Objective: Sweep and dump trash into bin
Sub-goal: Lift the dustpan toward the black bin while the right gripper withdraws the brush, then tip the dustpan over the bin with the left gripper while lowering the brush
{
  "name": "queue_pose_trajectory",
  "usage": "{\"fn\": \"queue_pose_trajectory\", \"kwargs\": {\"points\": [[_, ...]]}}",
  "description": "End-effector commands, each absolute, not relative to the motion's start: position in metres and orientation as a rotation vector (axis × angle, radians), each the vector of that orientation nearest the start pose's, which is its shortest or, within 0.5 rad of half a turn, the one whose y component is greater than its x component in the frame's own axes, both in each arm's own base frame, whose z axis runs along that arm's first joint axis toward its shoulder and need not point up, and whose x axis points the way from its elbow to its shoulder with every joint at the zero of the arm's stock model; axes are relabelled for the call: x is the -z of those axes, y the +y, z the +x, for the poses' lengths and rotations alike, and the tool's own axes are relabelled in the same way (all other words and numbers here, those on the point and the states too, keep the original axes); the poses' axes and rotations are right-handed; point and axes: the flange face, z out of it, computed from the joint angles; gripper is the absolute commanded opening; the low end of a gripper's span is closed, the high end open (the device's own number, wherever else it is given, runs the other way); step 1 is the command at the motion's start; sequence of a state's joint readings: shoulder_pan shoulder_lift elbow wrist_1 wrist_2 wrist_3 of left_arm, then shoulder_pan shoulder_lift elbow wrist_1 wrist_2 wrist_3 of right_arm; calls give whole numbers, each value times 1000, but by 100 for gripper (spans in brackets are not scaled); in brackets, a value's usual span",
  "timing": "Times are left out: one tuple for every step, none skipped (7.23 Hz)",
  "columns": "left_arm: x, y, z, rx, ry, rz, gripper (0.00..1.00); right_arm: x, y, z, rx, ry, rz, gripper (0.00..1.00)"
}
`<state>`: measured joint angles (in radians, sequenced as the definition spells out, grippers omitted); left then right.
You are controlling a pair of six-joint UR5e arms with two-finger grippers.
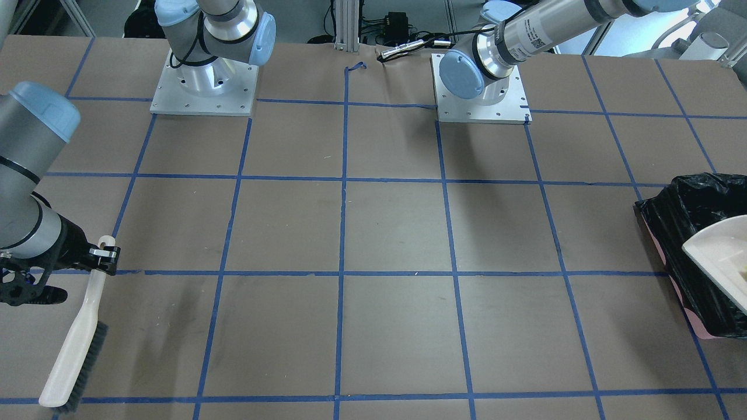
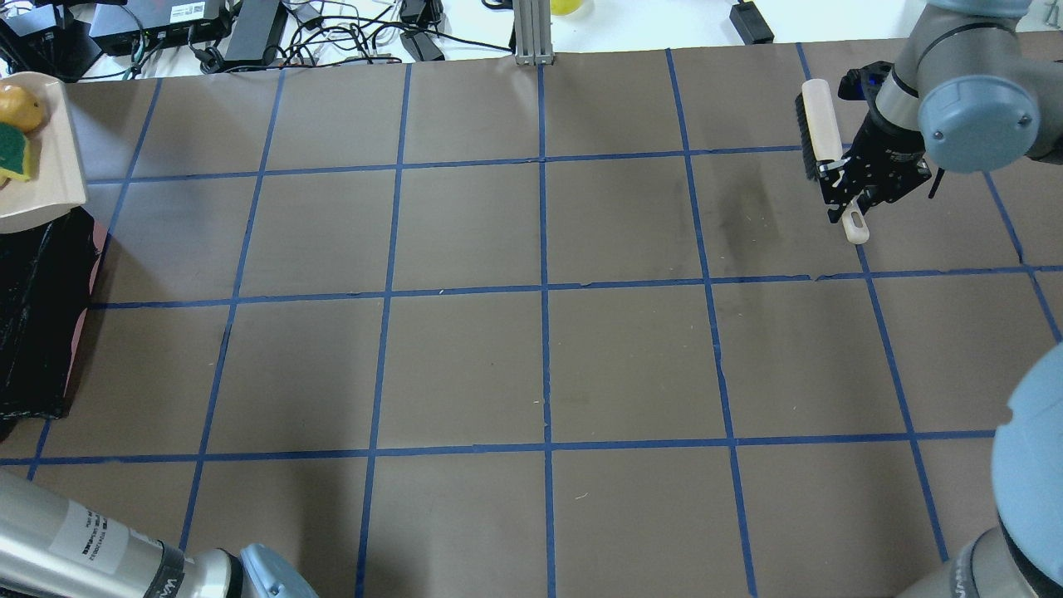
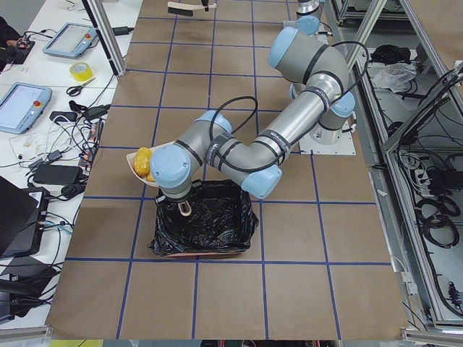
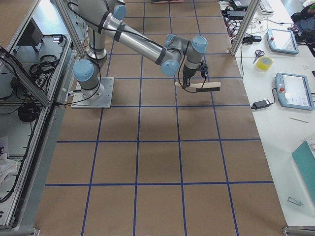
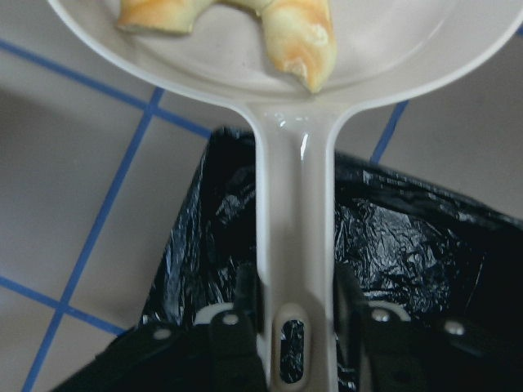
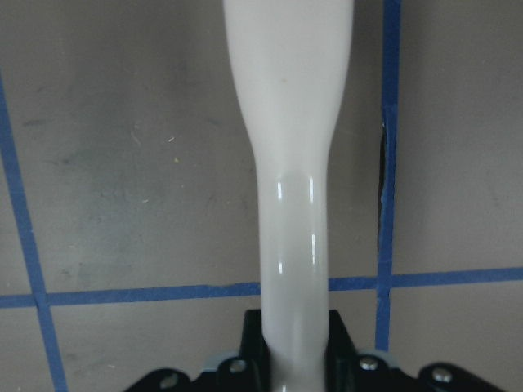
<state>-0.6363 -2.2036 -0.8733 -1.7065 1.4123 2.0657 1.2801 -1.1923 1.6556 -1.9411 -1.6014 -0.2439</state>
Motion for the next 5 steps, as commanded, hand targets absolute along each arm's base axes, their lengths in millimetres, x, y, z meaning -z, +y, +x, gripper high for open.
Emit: {"fn": "queue_pose_trajectory", "kwargs": {"points": [[-434,-511,556,184,2646,1741,0,-244,-611,-73,-206,3123,17,0],[-432,-485,587,150,2600,1778,0,-234,-606,-84,-239,3109,-27,0],[-436,-476,600,71,2545,1818,0,-233,-604,-86,-254,3118,-37,0],[-441,-469,605,9,2493,1875,0,-233,-604,-88,-263,3130,-36,0],[-446,-461,611,-43,2436,1935,0,-233,-603,-89,-267,3133,-32,0]]}}
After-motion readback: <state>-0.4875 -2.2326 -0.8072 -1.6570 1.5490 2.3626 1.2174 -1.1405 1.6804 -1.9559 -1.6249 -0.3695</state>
